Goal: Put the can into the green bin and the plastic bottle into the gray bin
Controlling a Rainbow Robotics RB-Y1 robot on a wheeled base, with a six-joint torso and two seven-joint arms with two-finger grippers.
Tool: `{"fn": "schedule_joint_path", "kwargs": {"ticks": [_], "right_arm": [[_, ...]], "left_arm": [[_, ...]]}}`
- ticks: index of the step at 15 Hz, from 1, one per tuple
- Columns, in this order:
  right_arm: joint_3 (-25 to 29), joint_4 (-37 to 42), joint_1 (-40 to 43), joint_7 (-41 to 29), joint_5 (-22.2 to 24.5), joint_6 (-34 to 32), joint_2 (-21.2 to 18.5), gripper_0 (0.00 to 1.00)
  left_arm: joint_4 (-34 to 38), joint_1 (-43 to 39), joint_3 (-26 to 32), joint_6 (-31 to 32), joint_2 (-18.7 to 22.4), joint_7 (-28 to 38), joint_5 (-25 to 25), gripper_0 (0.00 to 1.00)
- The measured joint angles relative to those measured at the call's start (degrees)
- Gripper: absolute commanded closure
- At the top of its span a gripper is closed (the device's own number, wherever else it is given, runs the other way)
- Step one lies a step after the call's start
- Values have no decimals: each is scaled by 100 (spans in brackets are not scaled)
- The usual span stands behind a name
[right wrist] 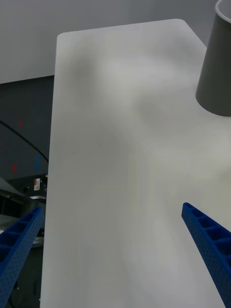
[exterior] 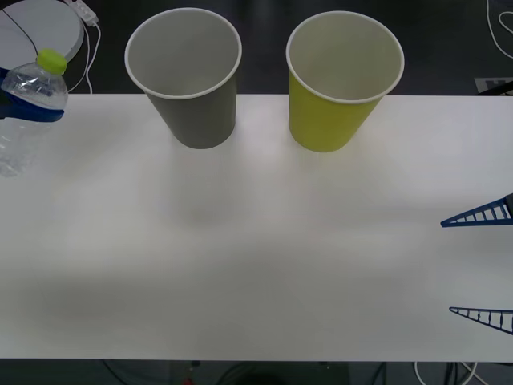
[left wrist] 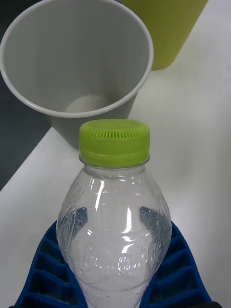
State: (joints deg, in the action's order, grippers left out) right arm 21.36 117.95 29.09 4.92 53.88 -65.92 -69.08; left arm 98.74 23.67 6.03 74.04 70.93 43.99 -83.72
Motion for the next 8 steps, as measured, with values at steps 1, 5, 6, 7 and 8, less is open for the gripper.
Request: {"fn": "schedule_joint_path", "kwargs": {"ticks": [1,5,6,7,8], "right_arm": [[0,0,0,0,0,0,0,0],[0,0,0,0,0,0,0,0],[0,0,0,0,0,0,0,0],[0,0,0,0,0,0,0,0],[0,0,0,0,0,0,0,0]], "left_arm": [[-121,265,-239,8,0,0,-28,100],[-736,1489,-1124,316,-6,4,-123,100],[-881,1768,-1302,365,-7,7,-126,100],[-1010,2006,-1456,373,-10,22,-129,100],[-1147,2245,-1614,375,-36,39,-145,100]]}}
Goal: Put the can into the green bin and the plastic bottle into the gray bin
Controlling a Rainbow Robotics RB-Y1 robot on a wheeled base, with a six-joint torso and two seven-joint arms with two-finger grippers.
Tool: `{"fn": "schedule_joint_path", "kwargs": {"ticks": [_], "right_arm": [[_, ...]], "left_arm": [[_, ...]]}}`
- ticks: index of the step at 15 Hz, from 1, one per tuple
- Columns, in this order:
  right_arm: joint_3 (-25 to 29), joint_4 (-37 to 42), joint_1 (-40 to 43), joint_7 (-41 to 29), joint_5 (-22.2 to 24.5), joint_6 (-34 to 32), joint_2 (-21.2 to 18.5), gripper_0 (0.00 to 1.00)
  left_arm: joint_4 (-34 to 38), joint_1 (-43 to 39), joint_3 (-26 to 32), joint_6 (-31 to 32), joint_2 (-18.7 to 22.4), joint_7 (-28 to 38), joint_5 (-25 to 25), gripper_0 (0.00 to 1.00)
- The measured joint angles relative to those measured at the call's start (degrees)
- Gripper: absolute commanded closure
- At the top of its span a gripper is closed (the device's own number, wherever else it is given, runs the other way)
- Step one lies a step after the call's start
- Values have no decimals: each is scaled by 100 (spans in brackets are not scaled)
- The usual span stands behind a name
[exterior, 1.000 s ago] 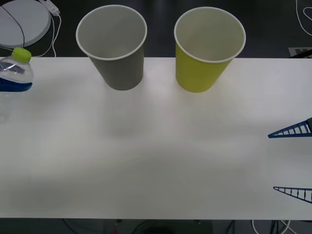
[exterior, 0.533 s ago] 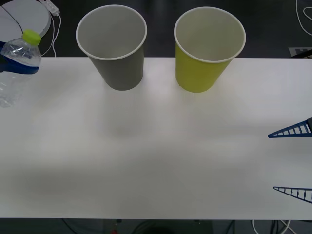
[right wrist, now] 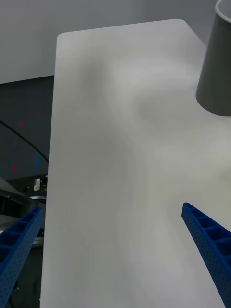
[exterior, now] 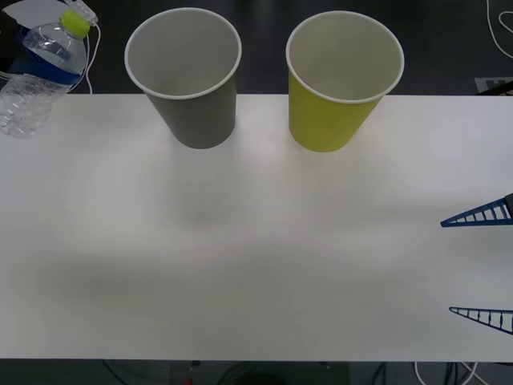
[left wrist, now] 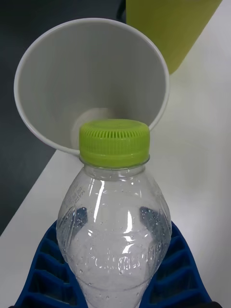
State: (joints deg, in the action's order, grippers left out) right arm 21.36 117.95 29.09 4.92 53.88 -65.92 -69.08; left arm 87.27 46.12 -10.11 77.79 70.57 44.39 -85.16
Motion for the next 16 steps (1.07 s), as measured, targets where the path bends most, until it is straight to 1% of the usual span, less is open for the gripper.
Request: {"fn": "schedule_joint_path", "kwargs": {"ticks": [5,8,13,16], "right_arm": [[0,0,0,0,0,0,0,0],[0,0,0,0,0,0,0,0],[0,0,0,0,0,0,0,0],[0,0,0,0,0,0,0,0]], "left_arm": [[-640,1094,-759,-1,-300,55,-153,100],[-1024,1818,-1383,22,-453,60,-232,100],[-1860,3158,-2436,537,-855,33,-365,100],[-2204,3775,-3024,606,-1090,33,-411,100]]}}
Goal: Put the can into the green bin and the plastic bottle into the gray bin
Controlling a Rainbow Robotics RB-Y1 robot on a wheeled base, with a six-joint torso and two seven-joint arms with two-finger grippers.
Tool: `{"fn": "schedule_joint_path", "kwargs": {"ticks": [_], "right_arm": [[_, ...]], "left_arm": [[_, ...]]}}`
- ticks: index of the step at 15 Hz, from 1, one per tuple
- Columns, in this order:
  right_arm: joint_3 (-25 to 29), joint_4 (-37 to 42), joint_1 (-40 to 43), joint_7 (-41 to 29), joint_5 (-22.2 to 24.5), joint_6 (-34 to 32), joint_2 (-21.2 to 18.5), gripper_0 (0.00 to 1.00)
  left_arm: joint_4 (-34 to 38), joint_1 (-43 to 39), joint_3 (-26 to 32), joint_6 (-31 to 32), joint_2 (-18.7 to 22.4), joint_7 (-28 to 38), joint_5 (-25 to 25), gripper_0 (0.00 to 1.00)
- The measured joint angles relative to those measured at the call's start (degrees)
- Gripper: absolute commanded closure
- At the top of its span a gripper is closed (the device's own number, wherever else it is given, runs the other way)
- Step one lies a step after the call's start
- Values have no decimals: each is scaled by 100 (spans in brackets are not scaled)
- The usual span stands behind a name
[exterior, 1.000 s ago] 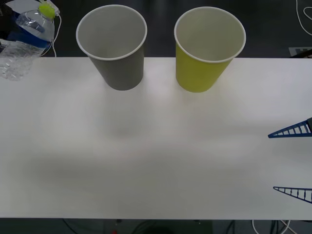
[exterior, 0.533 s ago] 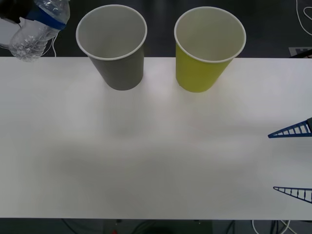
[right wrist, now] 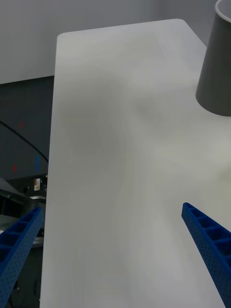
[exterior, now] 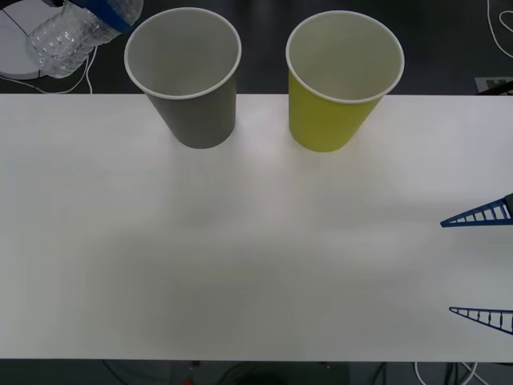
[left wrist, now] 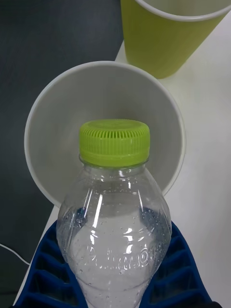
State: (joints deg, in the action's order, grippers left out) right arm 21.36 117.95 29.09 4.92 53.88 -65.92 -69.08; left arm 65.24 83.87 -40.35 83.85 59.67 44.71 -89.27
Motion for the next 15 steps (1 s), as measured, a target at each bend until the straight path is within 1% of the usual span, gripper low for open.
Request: {"fn": "schedule_joint_path", "kwargs": {"ticks": [2,4,10,15], "right_arm": [[0,0,0,0,0,0,0,0],[0,0,0,0,0,0,0,0],[0,0,0,0,0,0,0,0],[0,0,0,0,0,0,0,0]], "left_arm": [[-300,354,-259,1,-219,8,-28,100],[-659,604,-388,3,-493,3,-70,100],[-1614,1003,-402,3,-1302,-12,-302,100],[-2222,1279,-397,-5,-1825,-40,-533,100]]}}
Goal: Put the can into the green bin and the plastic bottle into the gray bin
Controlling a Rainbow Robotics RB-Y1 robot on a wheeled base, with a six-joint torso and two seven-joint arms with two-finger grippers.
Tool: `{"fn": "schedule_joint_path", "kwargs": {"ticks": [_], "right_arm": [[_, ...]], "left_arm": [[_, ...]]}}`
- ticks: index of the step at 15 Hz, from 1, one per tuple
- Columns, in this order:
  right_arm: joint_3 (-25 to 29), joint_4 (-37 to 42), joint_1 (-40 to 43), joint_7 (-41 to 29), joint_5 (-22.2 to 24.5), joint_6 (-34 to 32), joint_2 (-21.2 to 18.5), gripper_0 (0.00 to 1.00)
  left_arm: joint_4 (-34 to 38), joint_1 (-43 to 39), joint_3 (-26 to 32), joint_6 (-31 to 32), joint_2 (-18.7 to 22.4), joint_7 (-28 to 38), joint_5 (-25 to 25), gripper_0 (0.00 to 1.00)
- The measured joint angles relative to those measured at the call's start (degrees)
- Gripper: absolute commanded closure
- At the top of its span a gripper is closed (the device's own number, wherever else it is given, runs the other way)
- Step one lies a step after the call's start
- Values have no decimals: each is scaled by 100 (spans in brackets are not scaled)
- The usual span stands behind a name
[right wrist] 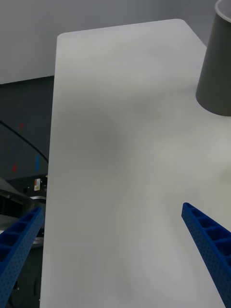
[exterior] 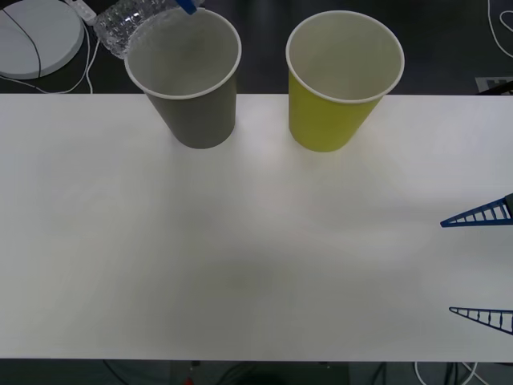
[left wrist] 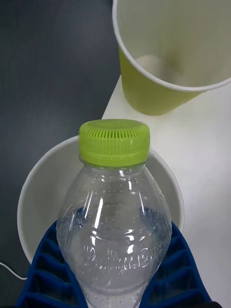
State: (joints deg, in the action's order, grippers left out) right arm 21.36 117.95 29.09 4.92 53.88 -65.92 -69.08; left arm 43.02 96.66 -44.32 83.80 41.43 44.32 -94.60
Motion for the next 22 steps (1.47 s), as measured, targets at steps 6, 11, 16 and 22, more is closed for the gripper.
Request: {"fn": "schedule_joint_path", "kwargs": {"ticks": [6,11,16,22], "right_arm": [[0,0,0,0,0,0,0,0],[0,0,0,0,0,0,0,0],[0,0,0,0,0,0,0,0],[0,0,0,0,0,0,0,0]], "left_arm": [[-383,142,0,-141,-355,-95,-205,35],[-382,142,-1,-160,-381,-161,-244,0],[-382,142,-1,-161,-375,-168,-243,0],[-85,38,-6,-161,-166,-186,-117,0]]}}
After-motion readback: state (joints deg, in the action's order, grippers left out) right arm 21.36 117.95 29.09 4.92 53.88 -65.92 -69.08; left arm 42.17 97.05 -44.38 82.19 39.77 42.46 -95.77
